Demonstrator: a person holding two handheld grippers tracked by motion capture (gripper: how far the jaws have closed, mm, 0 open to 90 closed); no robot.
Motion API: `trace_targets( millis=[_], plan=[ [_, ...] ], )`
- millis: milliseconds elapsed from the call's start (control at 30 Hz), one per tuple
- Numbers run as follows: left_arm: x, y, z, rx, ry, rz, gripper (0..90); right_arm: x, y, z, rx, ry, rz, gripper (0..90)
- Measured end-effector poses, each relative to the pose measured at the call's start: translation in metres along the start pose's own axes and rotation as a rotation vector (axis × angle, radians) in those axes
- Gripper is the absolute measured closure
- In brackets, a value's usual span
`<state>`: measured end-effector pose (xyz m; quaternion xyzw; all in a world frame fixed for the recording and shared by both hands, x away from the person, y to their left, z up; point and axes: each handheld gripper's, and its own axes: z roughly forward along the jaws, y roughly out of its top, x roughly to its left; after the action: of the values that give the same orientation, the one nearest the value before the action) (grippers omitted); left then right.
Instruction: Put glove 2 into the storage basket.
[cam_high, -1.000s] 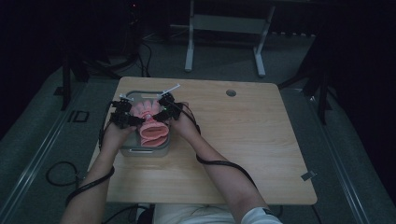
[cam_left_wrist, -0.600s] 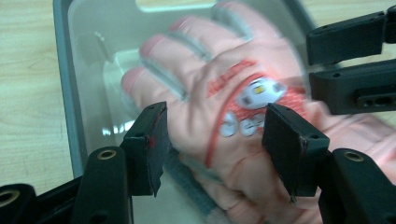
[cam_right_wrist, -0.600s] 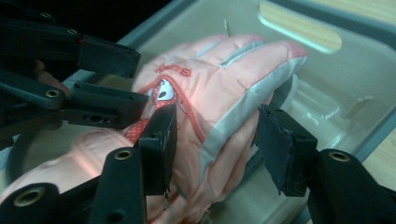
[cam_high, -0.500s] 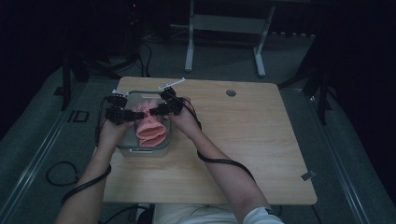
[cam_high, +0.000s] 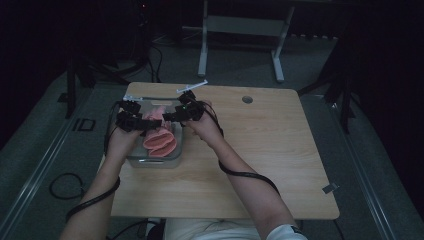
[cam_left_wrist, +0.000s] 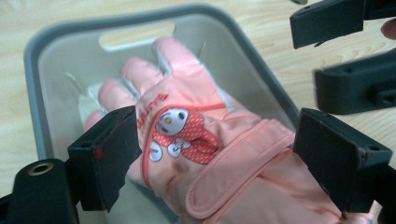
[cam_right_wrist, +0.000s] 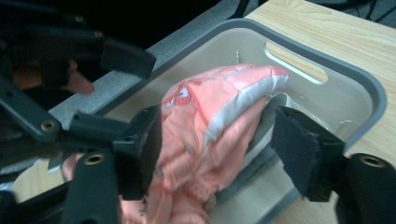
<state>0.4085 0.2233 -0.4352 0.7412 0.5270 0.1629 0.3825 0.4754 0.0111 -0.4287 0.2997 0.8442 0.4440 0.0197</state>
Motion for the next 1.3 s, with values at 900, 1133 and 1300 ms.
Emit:
trace_targets(
  millis=[900,1133,1300],
  plan=[
    [-0.085,-0.028,-0.019,-0.095,-0.113,0.182,3.3,-0.008,-0.047,-0.033,0.009,0.004,-0.056,20.4],
    [-0.106,-0.047,-0.022,-0.111,-0.137,0.211,3.3,-0.007,-0.067,-0.041,0.012,-0.001,-0.075,19.8],
    [-0.121,-0.058,-0.024,-0.107,-0.138,0.249,3.3,-0.007,-0.081,-0.045,0.013,-0.011,-0.08,18.6]
  ],
)
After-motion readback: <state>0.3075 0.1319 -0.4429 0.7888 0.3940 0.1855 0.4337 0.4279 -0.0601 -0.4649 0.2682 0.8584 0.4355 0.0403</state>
